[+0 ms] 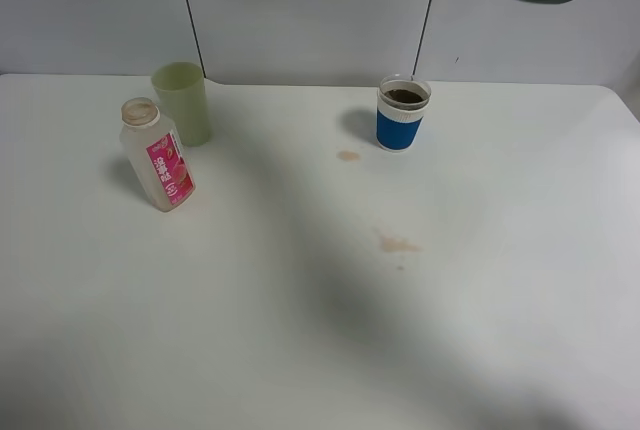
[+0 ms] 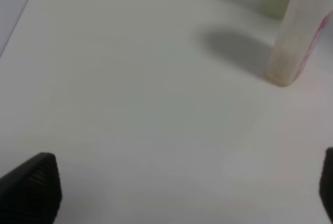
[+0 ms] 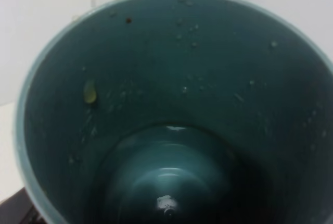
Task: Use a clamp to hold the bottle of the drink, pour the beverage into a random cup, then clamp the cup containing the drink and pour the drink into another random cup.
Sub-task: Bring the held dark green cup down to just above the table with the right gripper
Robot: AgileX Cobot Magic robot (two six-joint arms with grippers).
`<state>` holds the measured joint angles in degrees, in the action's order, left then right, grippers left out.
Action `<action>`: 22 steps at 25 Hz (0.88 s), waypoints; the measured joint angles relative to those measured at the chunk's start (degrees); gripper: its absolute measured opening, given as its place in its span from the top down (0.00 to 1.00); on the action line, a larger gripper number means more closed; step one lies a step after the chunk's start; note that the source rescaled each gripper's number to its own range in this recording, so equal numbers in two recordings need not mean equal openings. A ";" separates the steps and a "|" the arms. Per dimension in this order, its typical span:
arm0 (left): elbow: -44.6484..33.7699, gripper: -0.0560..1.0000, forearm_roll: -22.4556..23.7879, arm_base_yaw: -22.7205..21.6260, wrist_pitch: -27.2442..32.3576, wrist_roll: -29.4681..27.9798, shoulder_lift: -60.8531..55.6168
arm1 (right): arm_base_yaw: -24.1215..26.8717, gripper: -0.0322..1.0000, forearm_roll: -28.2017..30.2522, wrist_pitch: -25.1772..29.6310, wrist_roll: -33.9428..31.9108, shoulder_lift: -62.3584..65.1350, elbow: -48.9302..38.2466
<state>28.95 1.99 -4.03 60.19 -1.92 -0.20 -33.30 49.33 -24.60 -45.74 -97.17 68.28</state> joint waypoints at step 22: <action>0.00 0.00 0.00 0.00 0.00 0.00 0.00 | -8.86 0.97 -39.13 -0.04 44.22 -17.56 -5.99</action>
<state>28.95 1.99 -4.03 60.19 -1.92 -0.20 -42.16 10.20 -24.64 -1.52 -114.73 62.29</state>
